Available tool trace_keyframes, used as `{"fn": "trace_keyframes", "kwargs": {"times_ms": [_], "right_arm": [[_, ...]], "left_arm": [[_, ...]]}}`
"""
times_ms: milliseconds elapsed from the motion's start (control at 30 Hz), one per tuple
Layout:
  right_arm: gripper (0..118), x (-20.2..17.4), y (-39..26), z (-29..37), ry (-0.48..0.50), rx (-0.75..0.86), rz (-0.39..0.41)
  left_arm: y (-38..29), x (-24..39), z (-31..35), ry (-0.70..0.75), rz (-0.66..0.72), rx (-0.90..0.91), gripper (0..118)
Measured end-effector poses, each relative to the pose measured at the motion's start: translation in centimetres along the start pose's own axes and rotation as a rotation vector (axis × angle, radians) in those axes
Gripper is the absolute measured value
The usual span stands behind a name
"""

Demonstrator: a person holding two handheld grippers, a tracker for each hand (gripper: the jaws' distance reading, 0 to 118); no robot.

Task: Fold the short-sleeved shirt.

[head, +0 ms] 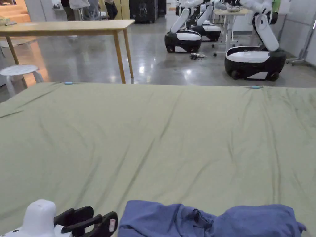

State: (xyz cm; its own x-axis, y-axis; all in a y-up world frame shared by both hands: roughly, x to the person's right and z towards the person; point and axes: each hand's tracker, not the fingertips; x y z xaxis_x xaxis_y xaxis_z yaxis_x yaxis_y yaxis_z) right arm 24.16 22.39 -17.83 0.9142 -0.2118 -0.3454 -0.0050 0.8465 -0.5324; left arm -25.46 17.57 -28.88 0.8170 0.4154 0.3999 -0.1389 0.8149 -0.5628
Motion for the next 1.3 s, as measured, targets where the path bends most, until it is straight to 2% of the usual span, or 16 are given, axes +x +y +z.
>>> {"fn": "trace_keyframes", "kwargs": {"times_ms": [33,67,100,233,333,400,533,667,800,900,967,1000,1033,1300], "right_arm": [[0,0.0,-0.1,-0.1,-0.002,-0.003,0.004],[0,-0.1,-0.2,-0.2,-0.004,-0.006,0.004],[0,-0.1,-0.2,-0.2,-0.002,-0.012,0.002],[0,-0.1,-0.5,-0.4,0.005,-0.015,-0.015],[0,-0.1,-0.6,-0.5,-0.003,-0.019,-0.019],[0,-0.1,-0.7,-0.5,0.002,-0.023,-0.022],[0,0.0,-0.5,-0.5,-0.003,-0.029,-0.017],[0,0.1,-0.3,-0.6,-0.006,-0.027,-0.019],[0,0.2,-0.2,-0.6,-0.010,-0.026,-0.016],[0,0.2,-0.1,-0.5,-0.010,-0.025,-0.018],[0,0.2,-0.2,-0.5,-0.011,-0.025,-0.019],[0,0.2,-0.2,-0.6,-0.012,-0.025,-0.018],[0,0.3,-0.2,-0.6,-0.014,-0.026,-0.019],[0,0.2,0.0,-0.6,-0.020,-0.021,-0.016]], "left_arm": [[0.4,-0.7,-1.3,-0.050,0.043,-0.073,115],[0.5,-1.5,-2.6,-0.099,0.099,-0.160,118],[1.0,-2.2,-3.6,-0.154,0.100,-0.104,117],[1.0,-6.4,-9.0,-0.293,0.375,-0.318,117],[0.6,-9.3,-12.2,-0.330,0.557,-0.364,117],[-0.1,-10.4,-13.5,-0.346,0.625,-0.396,117],[-0.7,-10.8,-14.9,-0.347,0.637,-0.414,117],[-0.8,-10.4,-15.5,-0.435,0.681,-0.405,116],[-1.1,-8.9,-16.4,-0.458,0.565,-0.472,112],[-1.1,-8.6,-16.2,-0.443,0.542,-0.469,101],[-1.1,-8.6,-15.8,-0.431,0.537,-0.462,60],[-1.1,-8.8,-15.6,-0.381,0.503,-0.437,32],[-1.0,-8.9,-15.6,-0.354,0.481,-0.431,22],[-0.4,-8.0,-15.2,-0.352,0.431,-0.429,20]]}}
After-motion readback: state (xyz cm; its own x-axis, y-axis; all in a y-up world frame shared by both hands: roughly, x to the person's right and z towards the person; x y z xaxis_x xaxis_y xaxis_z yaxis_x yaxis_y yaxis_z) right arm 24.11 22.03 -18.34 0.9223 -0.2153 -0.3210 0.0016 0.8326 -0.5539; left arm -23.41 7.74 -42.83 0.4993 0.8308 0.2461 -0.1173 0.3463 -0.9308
